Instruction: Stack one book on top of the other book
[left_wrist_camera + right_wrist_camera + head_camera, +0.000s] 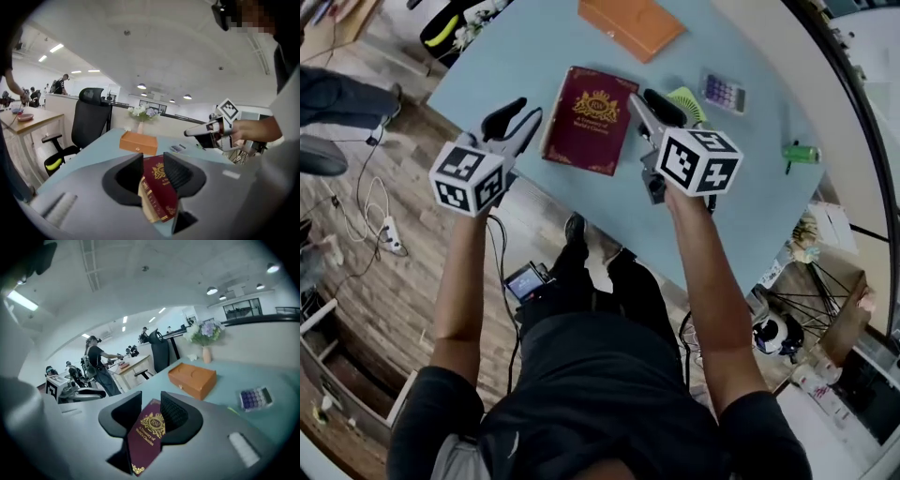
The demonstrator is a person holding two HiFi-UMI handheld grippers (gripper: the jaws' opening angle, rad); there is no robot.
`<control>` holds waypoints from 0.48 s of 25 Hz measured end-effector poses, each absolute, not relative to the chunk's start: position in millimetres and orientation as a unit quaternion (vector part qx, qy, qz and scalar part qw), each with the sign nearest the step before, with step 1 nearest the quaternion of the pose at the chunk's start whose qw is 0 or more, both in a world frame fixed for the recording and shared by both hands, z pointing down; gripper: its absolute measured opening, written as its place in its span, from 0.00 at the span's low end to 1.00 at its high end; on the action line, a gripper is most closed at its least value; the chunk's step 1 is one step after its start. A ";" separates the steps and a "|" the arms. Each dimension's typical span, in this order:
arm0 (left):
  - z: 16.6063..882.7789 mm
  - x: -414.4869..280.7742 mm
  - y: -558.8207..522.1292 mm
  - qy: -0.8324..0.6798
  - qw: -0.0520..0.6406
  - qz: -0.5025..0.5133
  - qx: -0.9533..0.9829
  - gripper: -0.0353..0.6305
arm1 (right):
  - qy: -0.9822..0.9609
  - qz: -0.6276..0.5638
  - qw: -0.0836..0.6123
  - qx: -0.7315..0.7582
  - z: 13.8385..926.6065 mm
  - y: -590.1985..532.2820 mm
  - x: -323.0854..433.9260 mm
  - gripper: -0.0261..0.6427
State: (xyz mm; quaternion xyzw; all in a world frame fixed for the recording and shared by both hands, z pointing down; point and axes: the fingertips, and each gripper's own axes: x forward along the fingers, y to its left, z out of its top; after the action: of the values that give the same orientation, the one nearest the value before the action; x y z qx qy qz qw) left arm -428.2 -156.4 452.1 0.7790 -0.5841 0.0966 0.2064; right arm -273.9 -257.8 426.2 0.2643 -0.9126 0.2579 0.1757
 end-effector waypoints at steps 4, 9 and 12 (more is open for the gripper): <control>399.7 -429.1 -145.0 -0.592 0.166 0.084 0.784 0.34 | -0.940 0.206 0.124 0.244 354.9 -258.8 -275.7 0.19; 350.6 -416.6 -128.7 -0.608 0.133 0.065 0.780 0.34 | -0.955 0.177 0.078 0.224 294.4 -228.9 -258.9 0.19; 320.6 -393.0 -114.7 -0.604 0.113 0.066 0.786 0.34 | -0.964 0.163 0.065 0.199 263.0 -201.9 -245.3 0.19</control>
State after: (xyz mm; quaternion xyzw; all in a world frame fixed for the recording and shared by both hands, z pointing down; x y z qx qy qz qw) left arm -393.0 -114.7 320.6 0.7862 -0.6039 0.0664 0.1134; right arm -245.3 -201.9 263.0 0.1991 -0.9641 0.1633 0.0646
